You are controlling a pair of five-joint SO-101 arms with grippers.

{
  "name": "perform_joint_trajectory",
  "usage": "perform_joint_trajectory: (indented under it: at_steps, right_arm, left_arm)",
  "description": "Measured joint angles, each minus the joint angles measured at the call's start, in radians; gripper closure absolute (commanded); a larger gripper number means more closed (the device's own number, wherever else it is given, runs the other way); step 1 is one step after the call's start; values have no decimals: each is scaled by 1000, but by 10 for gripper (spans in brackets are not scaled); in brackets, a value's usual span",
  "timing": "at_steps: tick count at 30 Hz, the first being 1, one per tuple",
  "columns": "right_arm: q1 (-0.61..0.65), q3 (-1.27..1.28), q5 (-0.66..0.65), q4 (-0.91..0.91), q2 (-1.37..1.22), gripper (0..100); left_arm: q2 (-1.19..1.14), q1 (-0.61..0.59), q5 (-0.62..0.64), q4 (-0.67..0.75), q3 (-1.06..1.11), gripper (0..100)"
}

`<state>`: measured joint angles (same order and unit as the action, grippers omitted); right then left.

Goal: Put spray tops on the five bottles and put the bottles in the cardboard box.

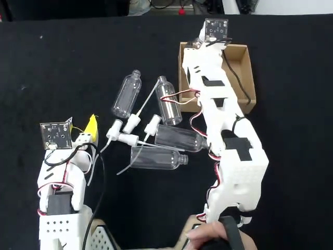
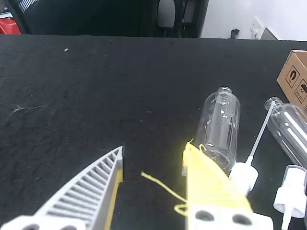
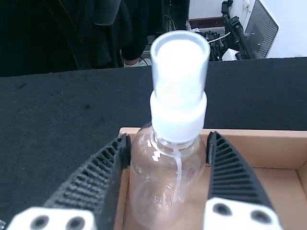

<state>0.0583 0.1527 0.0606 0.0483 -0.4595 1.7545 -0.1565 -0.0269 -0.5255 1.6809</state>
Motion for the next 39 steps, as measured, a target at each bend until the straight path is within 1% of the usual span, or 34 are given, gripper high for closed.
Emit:
perform_joint_trajectory:
  at_steps: [3,13,39]
  right_arm:
    - [6,0,0,0,0,670]
    - [38,0,0,-52,-2,667]
    - [38,0,0,-52,-2,653]
  left_arm:
    - [0,0,0,0,0,805]
    - [0,0,0,0,0,805]
    - [0,0,0,0,0,805]
